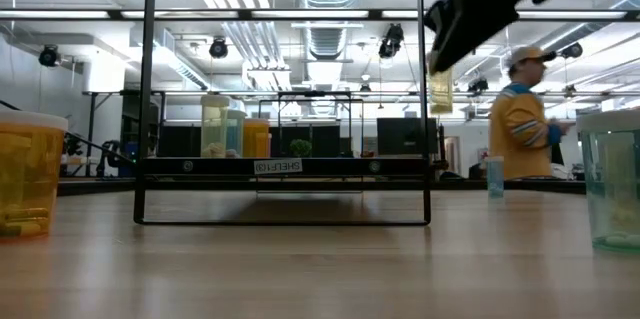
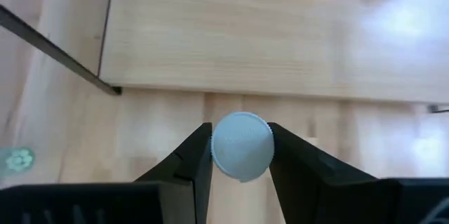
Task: Pick and place medicine bottles onto shelf by color
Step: Put the yellow pill bottle on the shelf
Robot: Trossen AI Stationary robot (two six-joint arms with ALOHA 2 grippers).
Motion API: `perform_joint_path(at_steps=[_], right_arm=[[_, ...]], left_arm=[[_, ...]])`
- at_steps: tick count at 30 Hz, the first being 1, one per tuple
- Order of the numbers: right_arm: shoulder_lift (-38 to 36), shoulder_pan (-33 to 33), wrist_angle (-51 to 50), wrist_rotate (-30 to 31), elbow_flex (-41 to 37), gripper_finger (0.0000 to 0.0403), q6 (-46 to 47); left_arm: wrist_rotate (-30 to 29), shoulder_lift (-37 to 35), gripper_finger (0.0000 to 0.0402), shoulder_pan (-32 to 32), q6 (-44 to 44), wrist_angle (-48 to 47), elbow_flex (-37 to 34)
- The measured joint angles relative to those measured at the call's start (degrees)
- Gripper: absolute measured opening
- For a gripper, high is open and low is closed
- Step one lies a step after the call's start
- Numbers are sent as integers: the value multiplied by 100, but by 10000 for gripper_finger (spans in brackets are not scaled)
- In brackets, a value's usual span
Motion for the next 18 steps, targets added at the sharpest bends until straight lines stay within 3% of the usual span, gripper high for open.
perform_joint_path(at_steps=[6,18], right_arm=[[-4,-219,-191,-8,511,111,-241],[-4,-263,-90,-12,728,111,-323]], left_arm=[[0,0,194,0,0,-1,0],[0,-2,194,1,2,-1,0]])
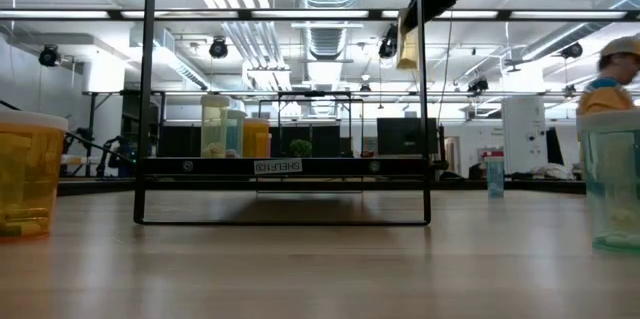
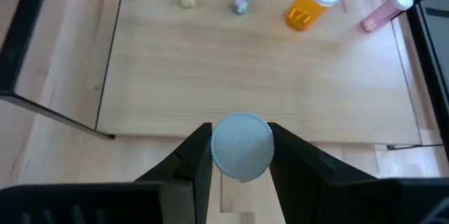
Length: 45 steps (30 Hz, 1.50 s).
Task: Pick and place medicine bottles onto shelf by color
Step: Put the yellow pill bottle on the shelf
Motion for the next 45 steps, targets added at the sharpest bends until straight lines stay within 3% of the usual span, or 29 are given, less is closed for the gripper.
perform_joint_path(at_steps=[15,24,34,40,45], right_arm=[[484,-290,860,-53,341,111,16],[1522,-487,1118,-1384,1035,111,-57],[2741,-487,739,-1410,2008,111,292],[2948,-490,663,-1873,2144,111,-61],[2952,-533,656,-1879,2131,111,-56]], left_arm=[[-2,-2,194,0,146,2,0],[-2,-2,194,-1,161,4,0],[-2,-2,194,-1,211,52,0],[-2,7,194,-2,307,46,0],[-2,9,194,-1,336,46,0]])
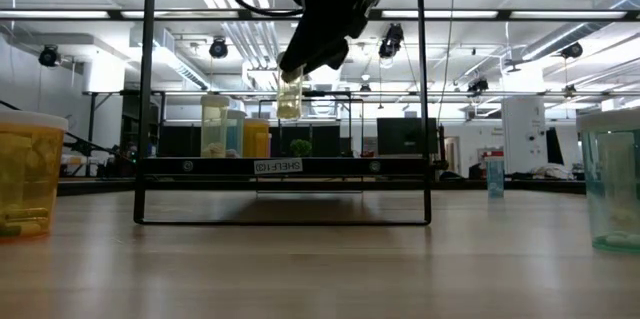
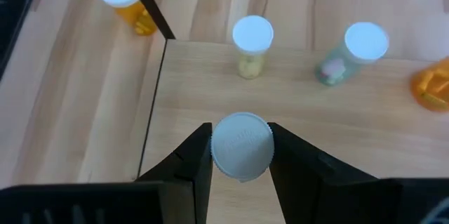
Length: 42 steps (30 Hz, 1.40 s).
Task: Pick and place medicine bottles onto shelf by color
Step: Put the yellow pill bottle on the shelf
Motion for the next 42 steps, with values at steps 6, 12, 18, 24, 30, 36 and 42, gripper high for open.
perform_joint_path(at_steps=[6,12,18,24,30,36,42], right_arm=[[12,4,6,19,-13,111,60],[12,15,20,4,-63,111,119],[12,20,18,6,-66,111,108],[14,22,12,14,-70,111,108],[19,22,-11,20,-74,111,216],[21,22,-51,18,-79,111,444],[30,24,-39,25,-81,111,624]], left_arm=[[0,35,194,-1,-40,3,0],[0,92,194,-1,-38,-1,0],[0,87,194,-1,-38,6,0],[0,87,194,-1,-36,4,0],[0,87,194,-1,-36,4,0],[0,87,194,-1,-36,6,0],[0,87,194,-1,-35,4,0]])
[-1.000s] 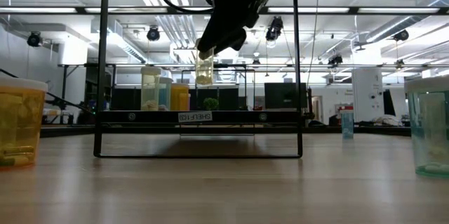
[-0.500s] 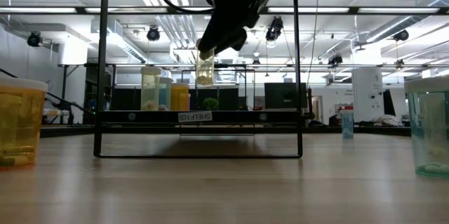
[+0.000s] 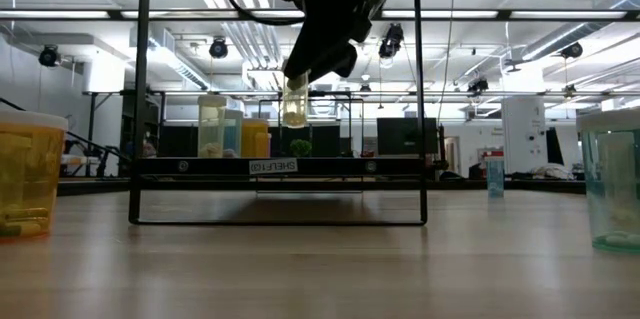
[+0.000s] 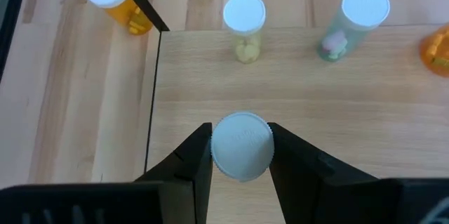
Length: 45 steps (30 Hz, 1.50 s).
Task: Pick and place medicine bottles onto shelf by color
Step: Put the yellow pill bottle on the shelf
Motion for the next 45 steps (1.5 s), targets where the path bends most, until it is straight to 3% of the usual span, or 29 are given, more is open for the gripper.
perform_joint_path(at_steps=[7,19,22,26,30,36,45], right_arm=[[2,2,88,20,61,111,-122],[10,-42,0,-249,147,111,-1430],[-11,-165,-141,-593,261,111,-1546],[-92,-316,-684,-561,569,111,-1559],[-210,-454,-1271,-485,504,111,-2365],[-367,-802,-769,-1020,-113,108,-2630],[-289,-800,271,-1054,-448,108,-2316]], left_arm=[[0,0,194,0,3,3,0],[0,0,194,0,3,70,0],[0,0,194,0,3,72,0],[0,0,194,0,4,74,0],[0,0,194,0,5,79,0],[0,0,194,0,42,83,0],[0,0,194,0,39,89,0]])
